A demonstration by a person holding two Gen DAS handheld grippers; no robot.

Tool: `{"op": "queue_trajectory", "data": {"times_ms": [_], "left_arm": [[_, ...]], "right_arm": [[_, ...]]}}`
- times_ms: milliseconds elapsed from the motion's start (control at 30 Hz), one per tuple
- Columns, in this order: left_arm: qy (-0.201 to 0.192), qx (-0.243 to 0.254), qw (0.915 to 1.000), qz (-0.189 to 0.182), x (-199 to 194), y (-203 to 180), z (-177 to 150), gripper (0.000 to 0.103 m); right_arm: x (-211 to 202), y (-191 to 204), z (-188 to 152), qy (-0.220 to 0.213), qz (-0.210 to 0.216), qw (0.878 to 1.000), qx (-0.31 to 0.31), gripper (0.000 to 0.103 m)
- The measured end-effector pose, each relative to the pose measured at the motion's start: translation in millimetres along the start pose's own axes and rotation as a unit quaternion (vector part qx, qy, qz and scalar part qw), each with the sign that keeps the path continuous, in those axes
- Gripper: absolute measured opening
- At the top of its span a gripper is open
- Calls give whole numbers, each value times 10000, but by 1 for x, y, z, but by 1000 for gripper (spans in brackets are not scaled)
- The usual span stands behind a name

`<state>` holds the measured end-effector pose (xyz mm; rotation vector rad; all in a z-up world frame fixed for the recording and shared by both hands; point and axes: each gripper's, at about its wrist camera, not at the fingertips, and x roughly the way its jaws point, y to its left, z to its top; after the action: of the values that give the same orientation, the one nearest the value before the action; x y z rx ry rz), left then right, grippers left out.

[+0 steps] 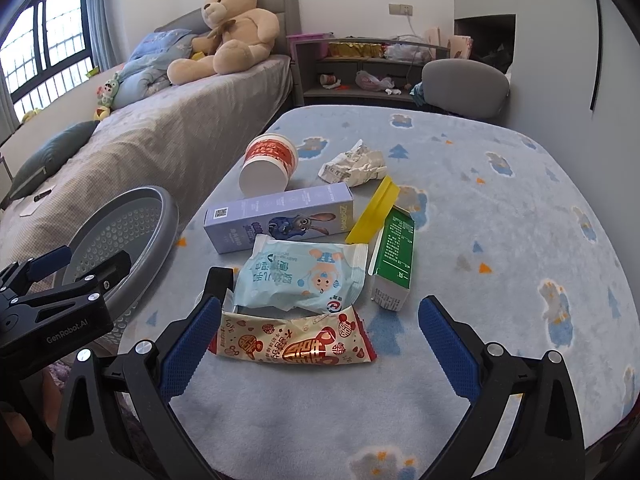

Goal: Collect trash

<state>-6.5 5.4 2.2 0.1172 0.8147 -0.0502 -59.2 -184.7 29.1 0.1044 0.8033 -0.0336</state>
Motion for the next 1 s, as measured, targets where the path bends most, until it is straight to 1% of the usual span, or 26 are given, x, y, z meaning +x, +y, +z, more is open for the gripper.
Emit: {"op": "queue_trajectory", "data": {"times_ms": [1000], "left_arm": [[0, 3, 10000, 1, -1, 1, 1, 91]], "right_arm": [[1, -3, -1, -10, -1, 10000, 7, 97]]}}
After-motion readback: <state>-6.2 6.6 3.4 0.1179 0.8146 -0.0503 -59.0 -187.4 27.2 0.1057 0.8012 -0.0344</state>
